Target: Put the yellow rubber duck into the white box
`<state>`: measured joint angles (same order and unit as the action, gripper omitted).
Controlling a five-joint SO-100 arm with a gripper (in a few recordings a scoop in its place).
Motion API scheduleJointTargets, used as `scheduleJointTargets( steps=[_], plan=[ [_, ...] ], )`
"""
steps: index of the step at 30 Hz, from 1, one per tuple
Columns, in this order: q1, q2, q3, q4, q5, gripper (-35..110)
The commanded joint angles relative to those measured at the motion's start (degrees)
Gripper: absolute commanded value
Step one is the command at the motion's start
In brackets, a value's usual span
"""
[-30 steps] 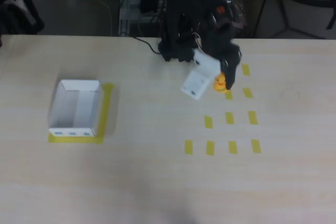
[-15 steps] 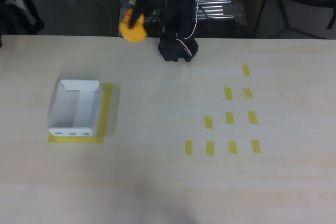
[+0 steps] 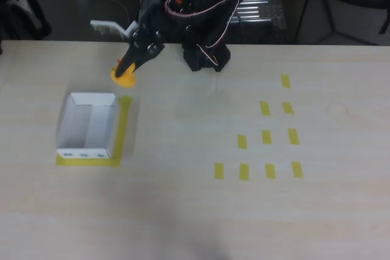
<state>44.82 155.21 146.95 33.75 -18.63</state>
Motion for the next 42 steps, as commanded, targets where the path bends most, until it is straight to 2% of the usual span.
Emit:
scheduleJointTargets(
  steps=[1, 11, 18, 23, 30, 42],
  plan=[
    [3.9, -11.9, -1.1, -10.3, -1.3, 0],
    [7.6, -36.5, -21.1, -10.9, 0.1, 0],
    [6.9, -52.1, -45.6, -1.1, 3.7, 0],
    [6.1, -61.0, -56.3, 2.2, 3.3, 0],
    [6.0, -69.4, -56.7, 2.5, -2.6, 0],
    [7.6, -73.2, -53.4, 1.3, -8.9, 4]
  ],
)
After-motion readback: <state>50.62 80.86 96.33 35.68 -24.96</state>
